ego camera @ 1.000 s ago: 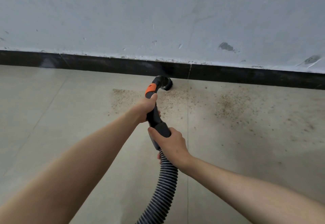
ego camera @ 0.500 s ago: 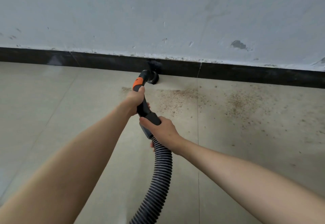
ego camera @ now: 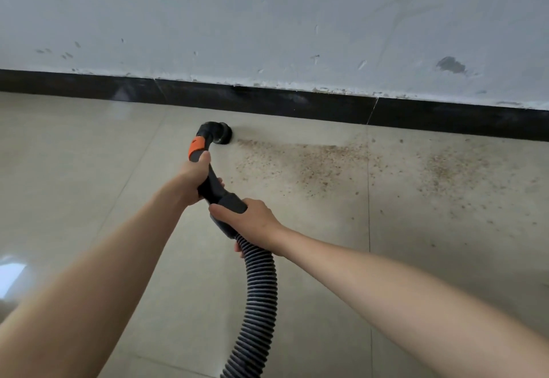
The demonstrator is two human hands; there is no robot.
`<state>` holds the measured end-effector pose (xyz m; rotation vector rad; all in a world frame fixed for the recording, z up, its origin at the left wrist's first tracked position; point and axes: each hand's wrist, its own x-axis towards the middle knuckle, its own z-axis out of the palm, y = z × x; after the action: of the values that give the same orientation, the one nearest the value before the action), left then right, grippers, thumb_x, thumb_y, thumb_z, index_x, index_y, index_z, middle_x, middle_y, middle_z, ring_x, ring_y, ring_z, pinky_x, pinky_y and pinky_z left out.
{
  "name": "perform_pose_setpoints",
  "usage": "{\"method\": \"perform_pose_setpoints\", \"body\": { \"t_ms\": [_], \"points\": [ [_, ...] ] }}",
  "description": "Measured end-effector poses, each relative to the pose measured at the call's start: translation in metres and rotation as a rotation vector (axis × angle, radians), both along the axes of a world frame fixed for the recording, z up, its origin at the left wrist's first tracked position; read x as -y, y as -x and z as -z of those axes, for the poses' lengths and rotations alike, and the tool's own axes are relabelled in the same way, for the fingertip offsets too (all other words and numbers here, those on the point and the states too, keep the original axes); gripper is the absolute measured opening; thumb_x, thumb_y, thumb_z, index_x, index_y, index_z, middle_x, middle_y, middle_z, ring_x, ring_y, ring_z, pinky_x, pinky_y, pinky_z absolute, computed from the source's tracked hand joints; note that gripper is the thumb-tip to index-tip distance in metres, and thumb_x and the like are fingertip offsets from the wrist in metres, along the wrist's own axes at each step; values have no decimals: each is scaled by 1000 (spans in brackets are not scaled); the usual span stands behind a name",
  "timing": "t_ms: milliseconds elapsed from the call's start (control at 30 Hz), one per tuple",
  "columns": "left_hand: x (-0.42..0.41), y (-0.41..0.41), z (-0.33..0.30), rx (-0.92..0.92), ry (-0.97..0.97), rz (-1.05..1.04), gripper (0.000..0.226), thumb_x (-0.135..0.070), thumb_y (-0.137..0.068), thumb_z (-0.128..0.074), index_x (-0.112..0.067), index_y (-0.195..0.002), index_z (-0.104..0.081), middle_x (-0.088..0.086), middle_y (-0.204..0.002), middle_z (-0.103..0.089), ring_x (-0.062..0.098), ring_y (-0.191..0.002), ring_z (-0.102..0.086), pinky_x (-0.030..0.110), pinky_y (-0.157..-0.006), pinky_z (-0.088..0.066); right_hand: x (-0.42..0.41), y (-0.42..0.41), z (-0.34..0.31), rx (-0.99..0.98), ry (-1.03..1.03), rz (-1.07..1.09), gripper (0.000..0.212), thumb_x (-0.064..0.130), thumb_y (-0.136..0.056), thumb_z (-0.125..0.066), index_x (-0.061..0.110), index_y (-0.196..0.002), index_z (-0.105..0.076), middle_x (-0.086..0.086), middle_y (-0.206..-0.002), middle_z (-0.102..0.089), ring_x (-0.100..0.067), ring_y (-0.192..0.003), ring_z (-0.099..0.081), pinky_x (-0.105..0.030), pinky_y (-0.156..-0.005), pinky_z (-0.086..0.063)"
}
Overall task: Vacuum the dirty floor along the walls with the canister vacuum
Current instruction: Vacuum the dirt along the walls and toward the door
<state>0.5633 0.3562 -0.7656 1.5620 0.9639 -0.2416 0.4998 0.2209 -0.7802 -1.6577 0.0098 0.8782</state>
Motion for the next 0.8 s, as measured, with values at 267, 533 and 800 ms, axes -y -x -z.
{"method": "perform_pose_setpoints", "body": {
  "t_ms": [267,533,800],
  "points": [
    [18,22,2,-27,37,49,50,-36,-101,-40,1,-134,-32,14,-88,-50,22,-63,-54,32,-52,-45,17,32,-6,20,21,64,35,43,-83,-67,14,-72,-51,-2,-64,-56,-22,-50,-57,-33,-58,-54],
    [46,23,-1,-40,31,114,45,-35,-101,-40,1,-128,-36,13,-81,-50,23,-62,-54,32,-51,-46,40,41,-13,3,25,119,34,43,-84,-67,14,-75,-51,-2,-65,-55,-22,-52,-57,-33,-57,-54],
    [92,16,-1,-36,38,229,45,-35,-101,-40,1,-128,-36,13,-81,-51,24,-62,-55,34,-54,-48,75,49,-14,-14,42,250,34,43,-84,-68,14,-78,-51,0,-65,-55,-21,-49,-57,-29,-53,-52]
  ]
}}
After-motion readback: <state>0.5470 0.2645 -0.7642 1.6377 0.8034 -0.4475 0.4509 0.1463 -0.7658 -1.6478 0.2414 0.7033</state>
